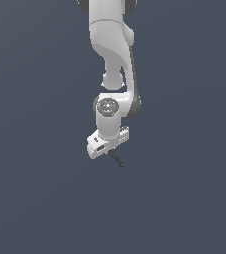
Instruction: Pick up the object and move it to a goal position.
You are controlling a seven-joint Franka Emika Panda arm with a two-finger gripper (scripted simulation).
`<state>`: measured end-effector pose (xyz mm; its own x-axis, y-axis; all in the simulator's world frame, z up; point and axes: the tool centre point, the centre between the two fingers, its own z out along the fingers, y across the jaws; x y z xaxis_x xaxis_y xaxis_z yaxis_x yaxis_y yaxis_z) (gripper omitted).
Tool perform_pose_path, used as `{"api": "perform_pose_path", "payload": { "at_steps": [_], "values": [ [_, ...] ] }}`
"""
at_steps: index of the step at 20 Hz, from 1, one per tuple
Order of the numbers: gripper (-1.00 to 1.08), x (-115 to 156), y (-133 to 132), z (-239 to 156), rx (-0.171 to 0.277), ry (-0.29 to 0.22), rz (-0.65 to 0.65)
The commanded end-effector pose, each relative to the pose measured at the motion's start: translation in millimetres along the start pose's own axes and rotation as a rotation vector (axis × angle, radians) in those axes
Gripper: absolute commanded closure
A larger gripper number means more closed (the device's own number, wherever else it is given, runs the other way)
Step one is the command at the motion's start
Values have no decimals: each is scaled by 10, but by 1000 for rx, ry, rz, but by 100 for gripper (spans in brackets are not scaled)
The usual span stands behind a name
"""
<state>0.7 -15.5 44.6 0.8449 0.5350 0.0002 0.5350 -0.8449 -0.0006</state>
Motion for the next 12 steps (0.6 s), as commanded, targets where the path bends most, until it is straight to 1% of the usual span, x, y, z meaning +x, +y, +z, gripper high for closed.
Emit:
{"api": "perform_pose_path", "payload": {
  "at_steps": [1,12],
  "values": [
    [108,125,-47,-163,0,1,0],
    [108,824,-297,-1058,0,1,1]
  ]
}}
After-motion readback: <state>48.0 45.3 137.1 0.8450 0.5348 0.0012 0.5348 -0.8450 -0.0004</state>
